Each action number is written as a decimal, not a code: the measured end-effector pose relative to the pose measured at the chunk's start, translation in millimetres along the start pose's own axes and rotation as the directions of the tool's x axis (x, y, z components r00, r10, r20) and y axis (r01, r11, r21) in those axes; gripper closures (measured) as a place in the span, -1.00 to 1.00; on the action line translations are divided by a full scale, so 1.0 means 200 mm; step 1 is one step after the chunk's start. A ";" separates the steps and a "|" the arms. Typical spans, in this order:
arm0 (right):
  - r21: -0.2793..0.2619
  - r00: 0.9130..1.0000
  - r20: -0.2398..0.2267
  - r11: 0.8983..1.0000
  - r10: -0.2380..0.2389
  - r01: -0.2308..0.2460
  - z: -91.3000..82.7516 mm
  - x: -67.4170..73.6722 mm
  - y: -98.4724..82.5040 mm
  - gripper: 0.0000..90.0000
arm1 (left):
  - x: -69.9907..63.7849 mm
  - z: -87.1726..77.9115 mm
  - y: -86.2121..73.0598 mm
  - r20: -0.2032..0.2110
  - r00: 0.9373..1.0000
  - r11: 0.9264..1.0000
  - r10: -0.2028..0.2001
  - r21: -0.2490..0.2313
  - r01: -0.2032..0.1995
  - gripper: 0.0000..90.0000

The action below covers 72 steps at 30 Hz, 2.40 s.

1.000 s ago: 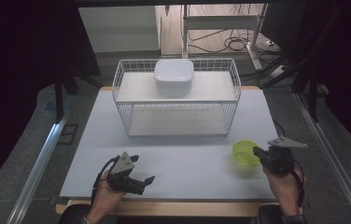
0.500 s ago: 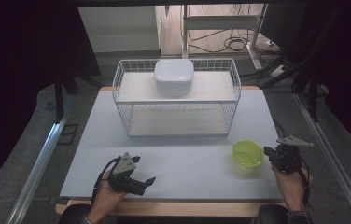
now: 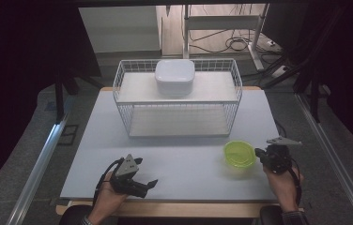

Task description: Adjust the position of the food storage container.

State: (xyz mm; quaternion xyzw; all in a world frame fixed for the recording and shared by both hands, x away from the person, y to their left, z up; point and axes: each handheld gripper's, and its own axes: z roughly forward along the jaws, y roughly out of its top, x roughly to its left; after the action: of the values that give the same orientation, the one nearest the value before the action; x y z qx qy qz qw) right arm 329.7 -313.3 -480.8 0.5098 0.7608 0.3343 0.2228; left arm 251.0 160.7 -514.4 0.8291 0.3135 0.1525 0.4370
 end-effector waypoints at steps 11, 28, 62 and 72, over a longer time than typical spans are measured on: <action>0.007 0.997 -0.080 1.000 0.001 -0.001 0.04 0.11 0.02 0.99 | -0.01 0.00 0.00 0.004 1.000 1.000 0.011 0.005 -0.011 -0.89; 0.040 0.991 -0.127 0.998 -0.047 0.053 0.06 0.22 -0.01 0.99 | -0.01 0.00 0.00 0.004 1.000 1.000 0.015 0.005 -0.015 -0.89; 0.104 0.931 -0.349 0.982 -0.109 0.154 0.24 0.54 0.02 0.99 | -0.02 0.03 0.00 0.013 1.000 0.998 0.024 0.049 -0.024 -0.90; 0.108 0.899 -0.427 0.982 -0.095 0.155 0.33 0.66 0.07 0.99 | -0.02 0.04 0.00 0.018 0.999 0.998 0.026 0.060 -0.027 -0.91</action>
State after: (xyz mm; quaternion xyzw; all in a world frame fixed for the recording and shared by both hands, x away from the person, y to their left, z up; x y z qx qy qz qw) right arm 332.5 -169.9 -514.6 0.3901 0.8434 0.3674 0.0388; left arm 252.1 152.7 -519.8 0.8474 0.3030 0.1416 0.4123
